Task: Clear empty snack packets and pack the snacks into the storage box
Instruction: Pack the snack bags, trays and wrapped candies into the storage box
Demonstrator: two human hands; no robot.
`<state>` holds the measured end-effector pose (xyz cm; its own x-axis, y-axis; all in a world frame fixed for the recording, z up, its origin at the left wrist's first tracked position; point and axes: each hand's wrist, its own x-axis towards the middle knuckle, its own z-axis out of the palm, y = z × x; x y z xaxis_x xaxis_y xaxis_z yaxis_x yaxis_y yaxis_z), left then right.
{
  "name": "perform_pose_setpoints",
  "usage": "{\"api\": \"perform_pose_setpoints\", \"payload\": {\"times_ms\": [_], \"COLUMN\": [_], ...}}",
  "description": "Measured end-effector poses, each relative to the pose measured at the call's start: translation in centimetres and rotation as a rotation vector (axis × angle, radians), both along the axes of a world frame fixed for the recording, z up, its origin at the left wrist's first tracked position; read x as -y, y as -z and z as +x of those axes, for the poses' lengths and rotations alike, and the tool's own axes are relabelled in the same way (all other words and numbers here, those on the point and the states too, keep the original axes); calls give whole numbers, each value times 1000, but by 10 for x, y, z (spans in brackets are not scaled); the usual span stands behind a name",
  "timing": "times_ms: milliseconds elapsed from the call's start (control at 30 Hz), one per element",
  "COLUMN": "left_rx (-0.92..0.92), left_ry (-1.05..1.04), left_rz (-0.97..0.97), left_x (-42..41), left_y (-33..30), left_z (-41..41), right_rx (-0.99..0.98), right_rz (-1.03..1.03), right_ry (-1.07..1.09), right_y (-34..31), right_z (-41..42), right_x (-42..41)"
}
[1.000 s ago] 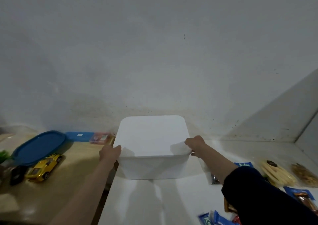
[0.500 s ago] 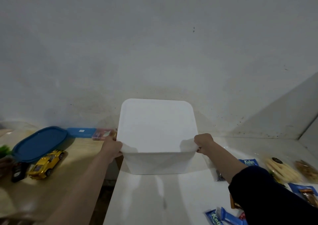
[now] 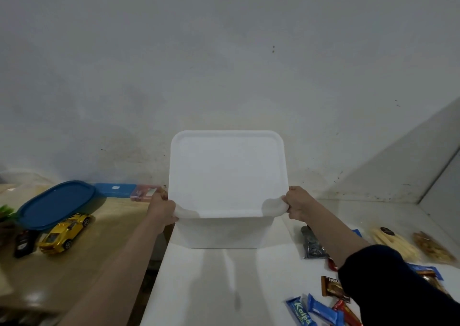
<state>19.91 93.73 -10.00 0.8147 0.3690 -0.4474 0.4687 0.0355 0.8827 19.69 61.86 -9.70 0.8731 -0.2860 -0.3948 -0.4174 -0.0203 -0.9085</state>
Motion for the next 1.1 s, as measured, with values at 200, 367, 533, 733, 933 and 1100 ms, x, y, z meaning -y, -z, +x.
{"api": "perform_pose_setpoints", "payload": {"times_ms": [200, 367, 533, 733, 933, 1100], "left_rx": [78, 44, -18, -199, -383, -382], "left_ry": [-41, -69, -122, -12, -51, 55], "left_rz": [176, 252, 383, 607, 695, 725], "left_x": [-10, -28, -39, -36, -16, 15], "left_y": [5, 45, 95, 130, 152, 163], "left_z": [-50, -126, -205, -260, -274, -277], "right_rx": [124, 118, 9, -156, -213, -211], "right_rz": [-80, -116, -130, -248, -314, -311], "right_ry": [55, -20, -102, -248, -347, -430], "right_y": [8, 44, 100, 157, 173, 160], "right_z": [-68, -158, -231, -262, -269, -278], "right_x": [-7, -20, -33, -39, -36, -17]}}
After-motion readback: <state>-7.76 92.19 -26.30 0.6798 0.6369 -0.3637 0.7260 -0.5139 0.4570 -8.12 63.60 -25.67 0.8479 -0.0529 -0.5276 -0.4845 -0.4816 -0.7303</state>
